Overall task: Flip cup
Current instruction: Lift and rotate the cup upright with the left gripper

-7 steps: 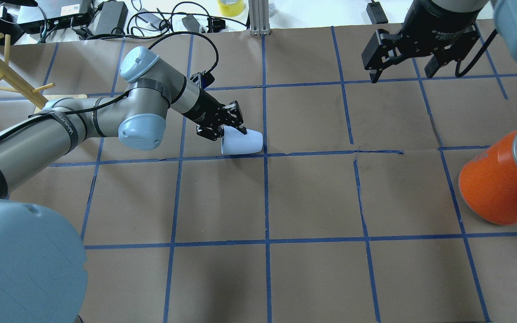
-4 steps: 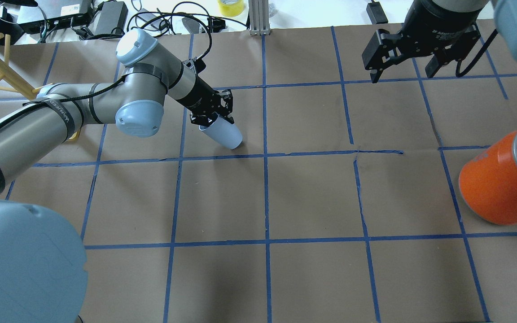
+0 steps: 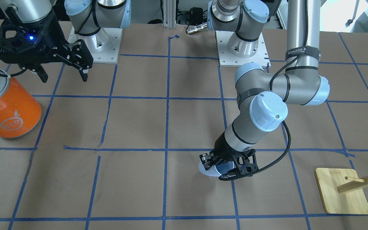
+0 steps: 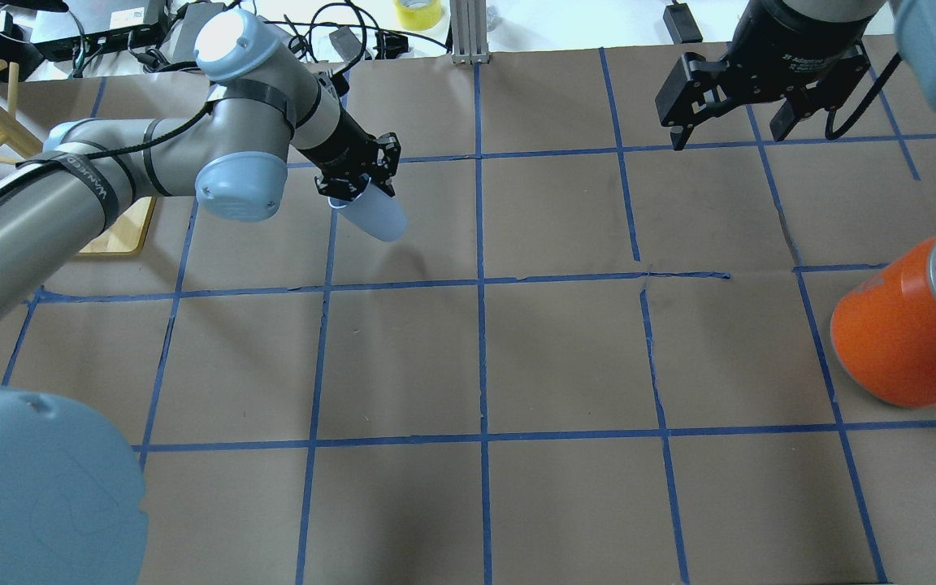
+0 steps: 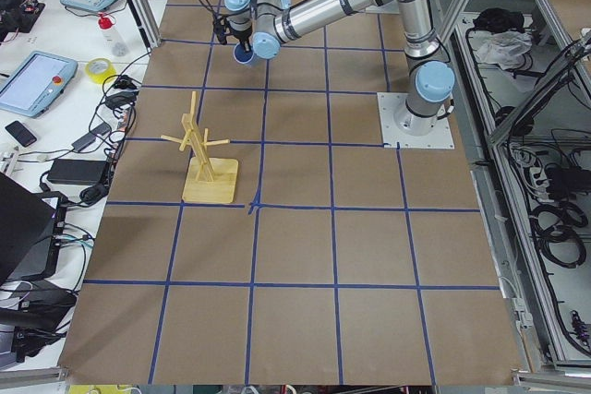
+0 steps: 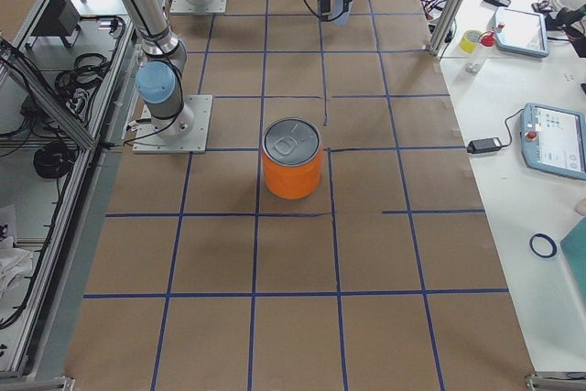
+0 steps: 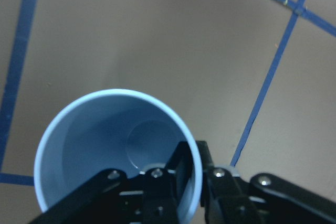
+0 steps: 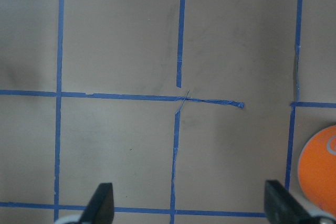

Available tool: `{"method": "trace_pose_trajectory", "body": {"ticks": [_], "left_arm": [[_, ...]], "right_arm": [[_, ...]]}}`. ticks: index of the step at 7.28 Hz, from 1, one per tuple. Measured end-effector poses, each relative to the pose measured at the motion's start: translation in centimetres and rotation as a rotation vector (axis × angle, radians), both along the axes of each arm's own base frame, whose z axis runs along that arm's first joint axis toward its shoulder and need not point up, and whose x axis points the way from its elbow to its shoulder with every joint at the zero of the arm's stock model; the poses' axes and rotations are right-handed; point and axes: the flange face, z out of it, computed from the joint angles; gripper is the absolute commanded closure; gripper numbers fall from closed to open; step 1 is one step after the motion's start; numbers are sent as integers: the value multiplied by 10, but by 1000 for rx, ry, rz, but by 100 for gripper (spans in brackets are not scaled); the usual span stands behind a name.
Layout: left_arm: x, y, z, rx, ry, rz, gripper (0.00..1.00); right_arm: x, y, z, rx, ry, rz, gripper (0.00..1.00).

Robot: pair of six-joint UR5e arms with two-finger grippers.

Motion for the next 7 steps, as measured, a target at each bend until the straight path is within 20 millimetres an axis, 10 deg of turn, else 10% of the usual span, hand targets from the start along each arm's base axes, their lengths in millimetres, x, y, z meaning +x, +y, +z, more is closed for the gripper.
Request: {"method": "trace_pose_trajectory", "body": {"ticks": [2, 7], "left_arm": [[27, -12, 18, -105, -253, -177, 100], [102, -28, -18, -114, -400, -282, 100]], "right_arm": [[0, 0, 0, -1, 0, 0, 0], [0, -2, 0, -10, 0, 0, 0]]}}
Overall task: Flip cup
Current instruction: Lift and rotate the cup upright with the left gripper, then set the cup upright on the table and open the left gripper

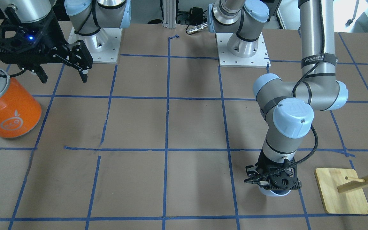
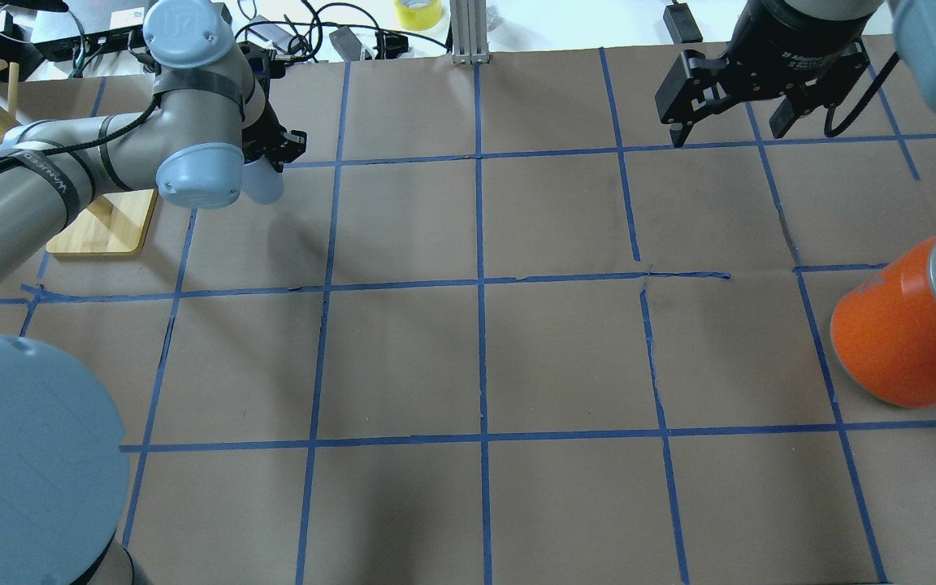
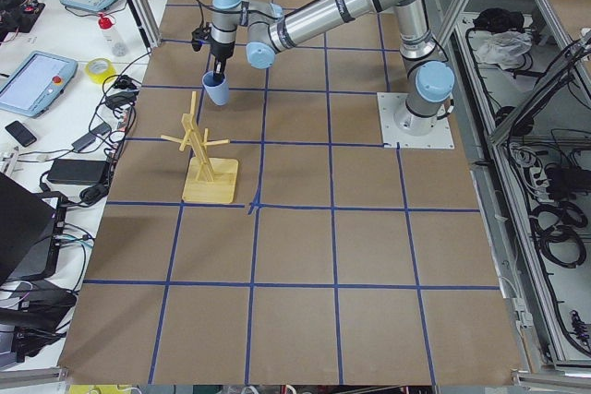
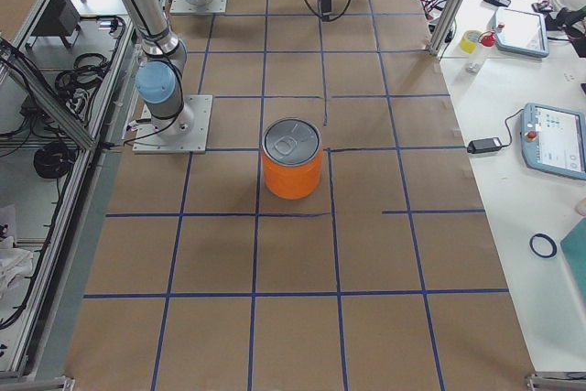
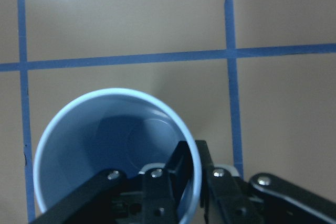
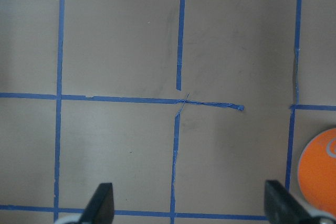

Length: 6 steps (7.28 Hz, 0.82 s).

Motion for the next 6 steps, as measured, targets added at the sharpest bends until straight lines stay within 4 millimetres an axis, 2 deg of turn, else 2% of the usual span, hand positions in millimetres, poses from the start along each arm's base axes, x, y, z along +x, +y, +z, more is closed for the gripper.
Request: {"method": "trace_pose_trajectory", "body": {"ticks": [2, 3, 4, 5, 6], "left_arm": [[12, -3, -17, 22, -1, 14, 100], [14, -4, -23, 23, -1, 18, 94], [15, -5, -28, 26, -1, 23, 62], [15, -5, -31, 29, 1, 29, 1], [16, -5, -31, 32, 1, 30, 0]], "right_arm": [[0, 0, 0, -1, 0, 0, 0], [0, 0, 0, -2, 0, 0, 0], [0, 0, 0, -2, 0, 0, 0], [0, 0, 0, -2, 0, 0, 0], [0, 0, 0, -2, 0, 0, 0]]}}
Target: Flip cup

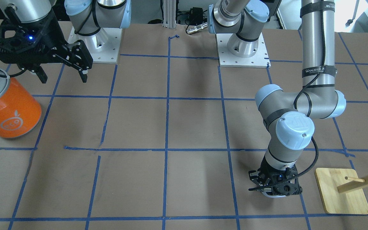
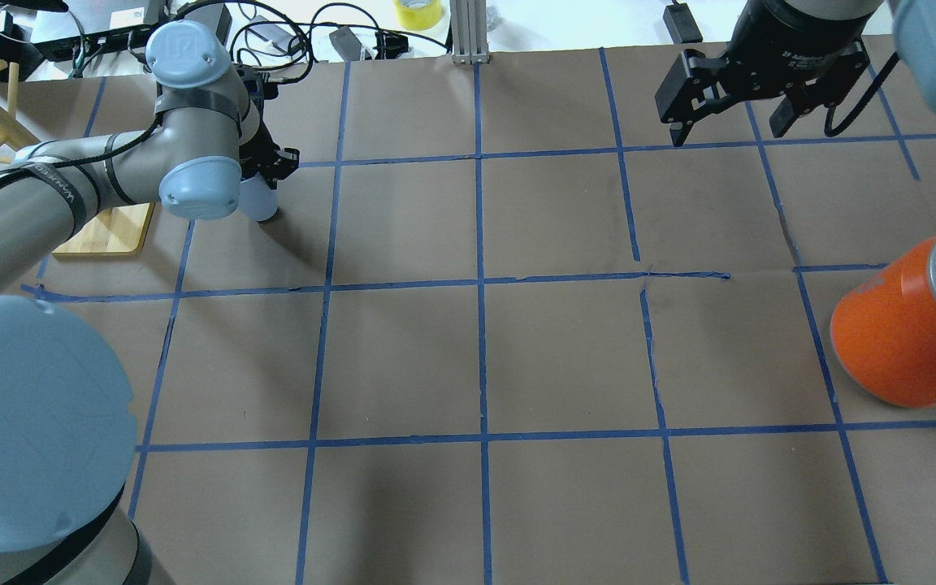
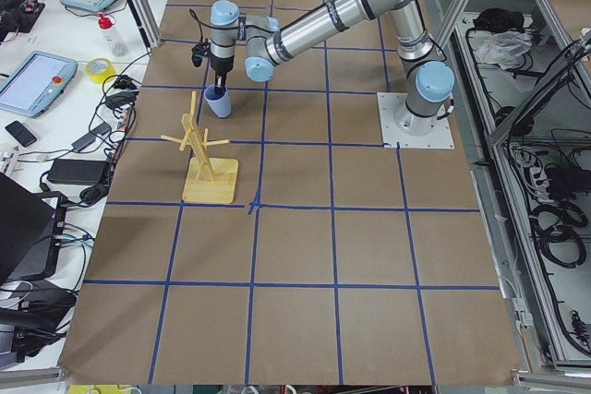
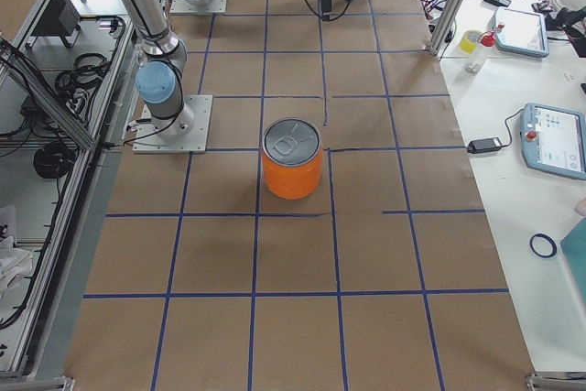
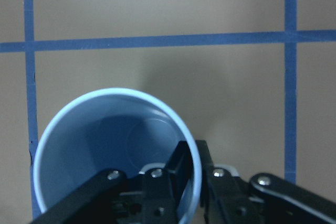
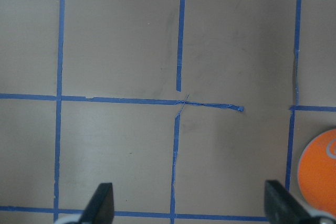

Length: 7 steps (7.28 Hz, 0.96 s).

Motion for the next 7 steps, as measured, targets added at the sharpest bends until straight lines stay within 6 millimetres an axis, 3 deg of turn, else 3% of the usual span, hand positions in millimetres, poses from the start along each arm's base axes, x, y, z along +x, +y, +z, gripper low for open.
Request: {"method": "trace_pose_trajectory", "body": {"ticks": [2, 4, 7], "left_arm": [[-3, 5, 19, 21, 0, -6, 0], [-9, 18, 57, 42, 11, 5, 0], [-25, 58, 168, 85, 94, 134, 0]], "right_arm": [[0, 0, 0, 0, 0, 0, 0], [0, 0, 0, -1, -1, 1, 0], [0, 0, 0, -2, -1, 1, 0]]}}
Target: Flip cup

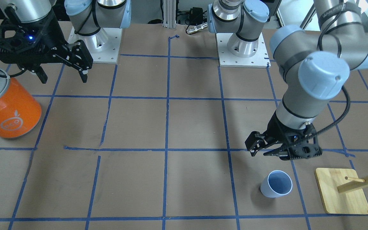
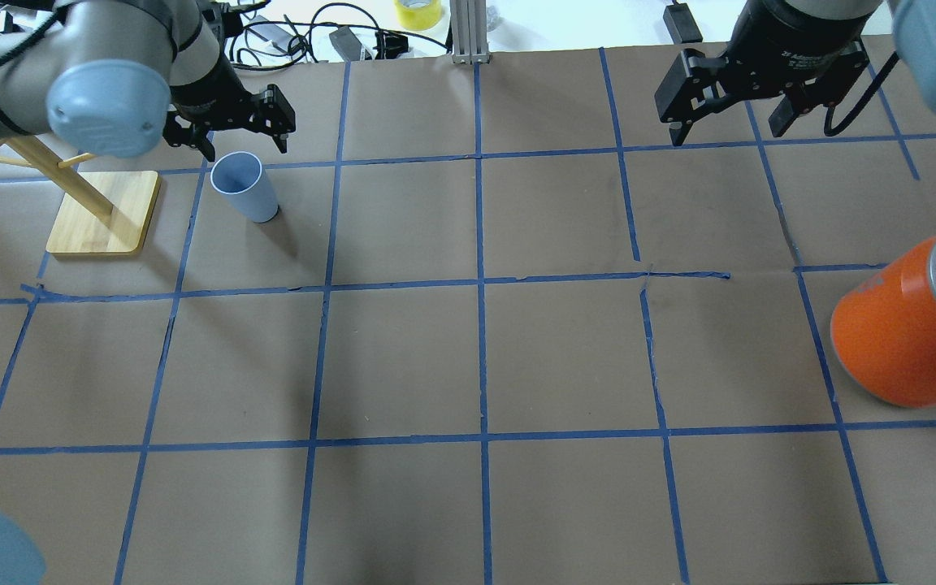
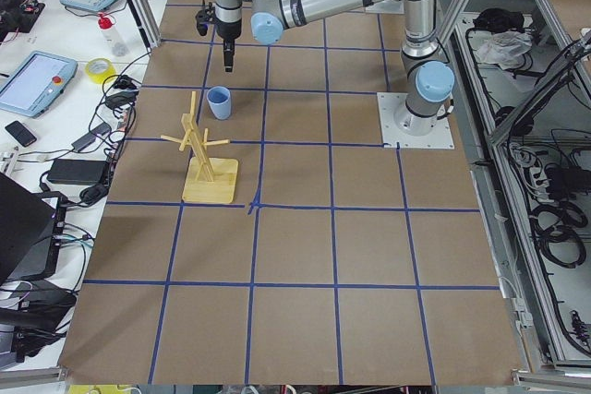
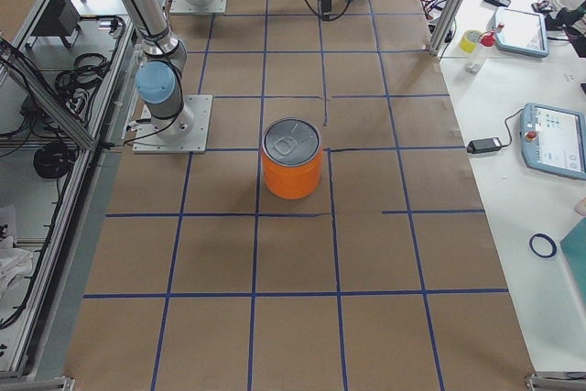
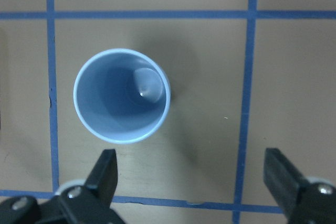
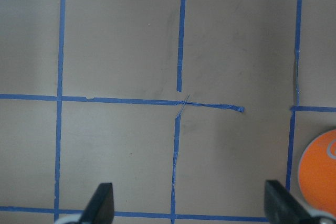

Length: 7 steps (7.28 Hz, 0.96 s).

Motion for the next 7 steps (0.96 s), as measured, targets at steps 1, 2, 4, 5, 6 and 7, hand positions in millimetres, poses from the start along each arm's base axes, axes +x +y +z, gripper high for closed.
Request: {"method": "trace_pose_trajectory", "body": {"ticks": [1, 2, 4, 5, 6, 7], "left_arm": [[-1, 20, 35, 1, -6, 14, 0], [-2, 42, 61, 3, -11, 18, 0], [-3, 74, 75, 51, -12, 20, 0], [-3, 83, 75, 58, -10, 15, 0], [-4, 91, 81, 51, -6, 9, 0], [-5, 100, 88, 48, -6, 6, 0]], "right_arm": [[0, 0, 0, 0, 0, 0, 0], [0, 0, 0, 0, 0, 0, 0], [0, 0, 0, -1, 4, 7, 0], [0, 0, 1, -1, 6, 7, 0], [-1, 1, 1, -1, 7, 6, 0], [-1, 1, 1, -2, 8, 6, 0]]}}
